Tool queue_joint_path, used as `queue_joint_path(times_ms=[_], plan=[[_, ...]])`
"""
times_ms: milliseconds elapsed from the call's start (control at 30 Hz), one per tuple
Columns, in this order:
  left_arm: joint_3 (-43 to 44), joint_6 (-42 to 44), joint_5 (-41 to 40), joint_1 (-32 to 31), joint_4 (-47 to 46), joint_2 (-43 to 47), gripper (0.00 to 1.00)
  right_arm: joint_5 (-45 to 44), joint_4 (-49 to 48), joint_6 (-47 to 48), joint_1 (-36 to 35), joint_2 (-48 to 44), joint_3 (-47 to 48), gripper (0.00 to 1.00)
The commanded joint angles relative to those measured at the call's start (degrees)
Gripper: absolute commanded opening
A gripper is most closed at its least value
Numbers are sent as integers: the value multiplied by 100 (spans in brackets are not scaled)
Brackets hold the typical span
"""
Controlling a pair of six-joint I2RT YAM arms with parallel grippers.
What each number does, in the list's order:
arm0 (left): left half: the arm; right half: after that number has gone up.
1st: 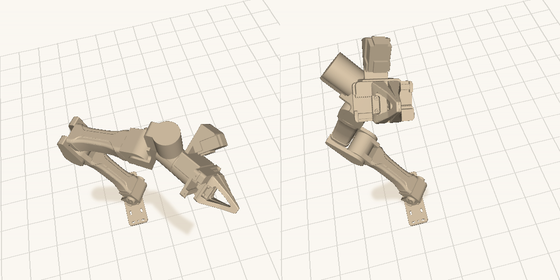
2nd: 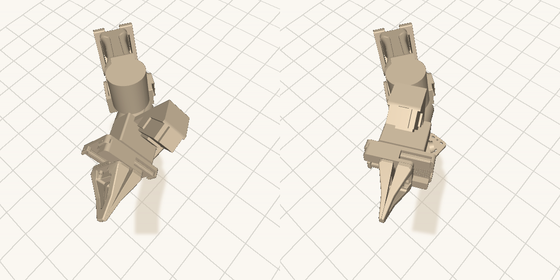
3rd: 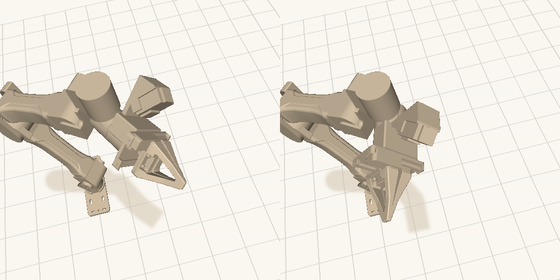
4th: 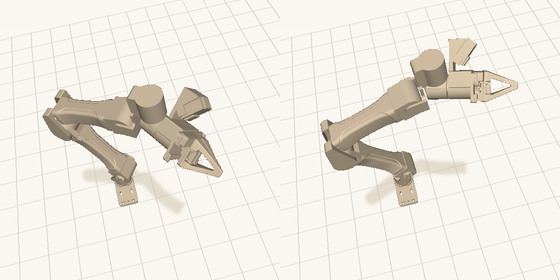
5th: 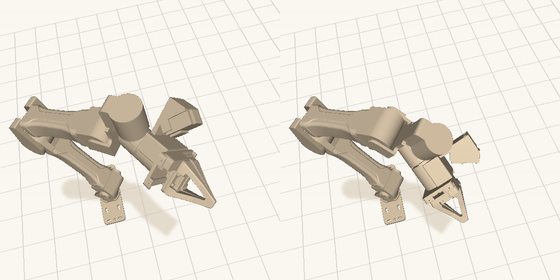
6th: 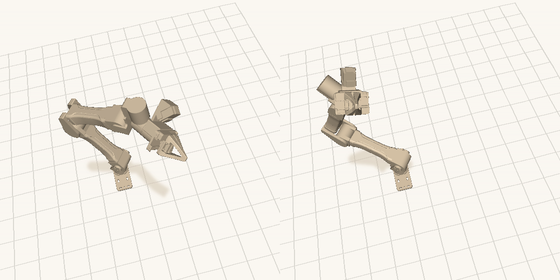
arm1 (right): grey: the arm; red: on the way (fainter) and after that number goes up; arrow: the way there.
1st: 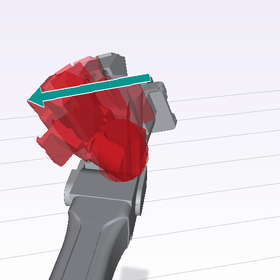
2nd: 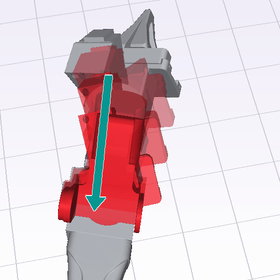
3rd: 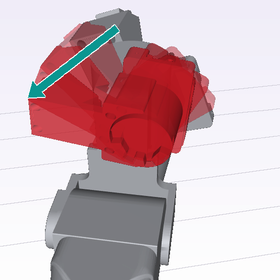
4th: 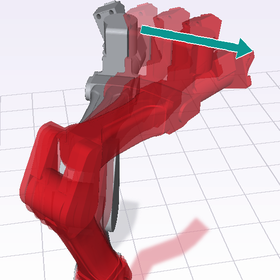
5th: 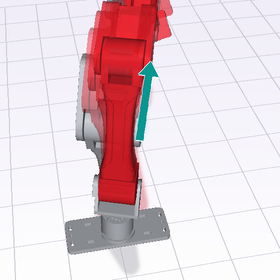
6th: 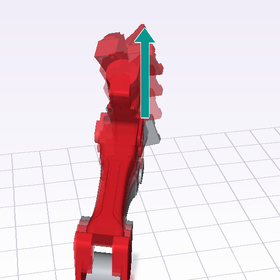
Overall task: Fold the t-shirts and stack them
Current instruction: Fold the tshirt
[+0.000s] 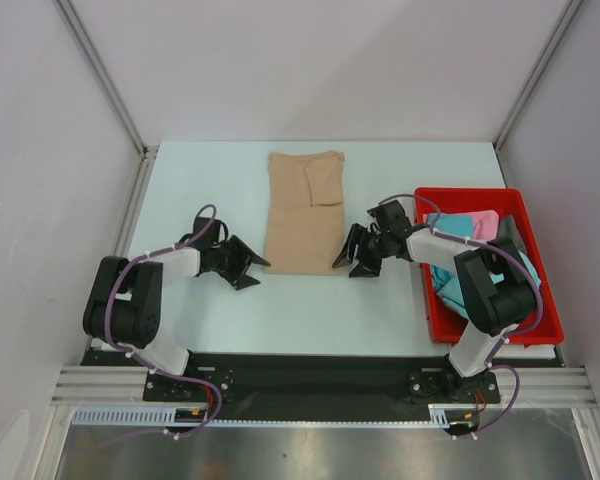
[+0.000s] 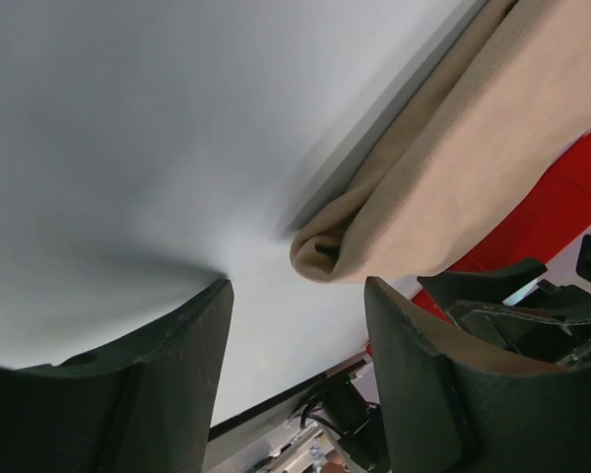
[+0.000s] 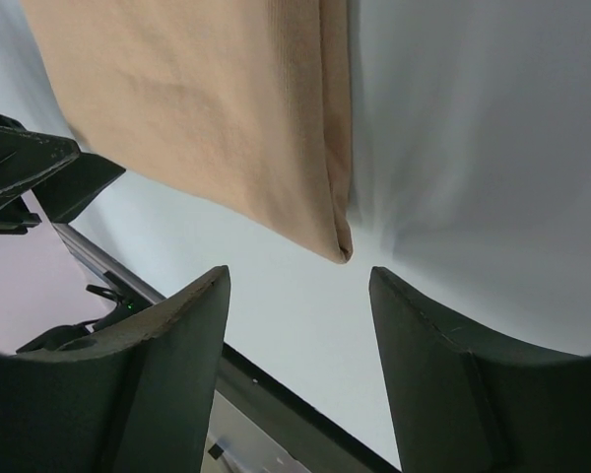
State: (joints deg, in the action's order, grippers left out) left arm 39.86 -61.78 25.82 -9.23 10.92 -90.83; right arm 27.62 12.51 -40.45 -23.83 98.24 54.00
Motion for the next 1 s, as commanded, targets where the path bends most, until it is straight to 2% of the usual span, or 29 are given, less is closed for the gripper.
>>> queue_joint_path(times_ms=[0, 167, 300, 333, 433, 800, 967], plan=[[-4, -71, -376, -35, 59, -338, 63, -133, -153, -60, -51, 38, 14, 65], [-13, -142, -323, -35, -125, -550, 53, -292, -91, -139, -104, 73, 6, 71], [13, -80, -367, -35, -134, -655, 47, -353, -21, -148, -130, 82, -3, 72], [22, -54, -385, -35, -142, -682, 43, -353, -21, -165, -130, 82, -12, 72], [40, -19, -376, -35, -195, -770, 35, -362, -29, -200, -139, 99, -38, 71], [294, 245, -455, -35, -134, -1024, 18, -230, -504, -526, -165, 477, -74, 63], [374, 351, -412, -35, -151, -1121, 7, -344, -531, -561, -157, 583, -3, 60]])
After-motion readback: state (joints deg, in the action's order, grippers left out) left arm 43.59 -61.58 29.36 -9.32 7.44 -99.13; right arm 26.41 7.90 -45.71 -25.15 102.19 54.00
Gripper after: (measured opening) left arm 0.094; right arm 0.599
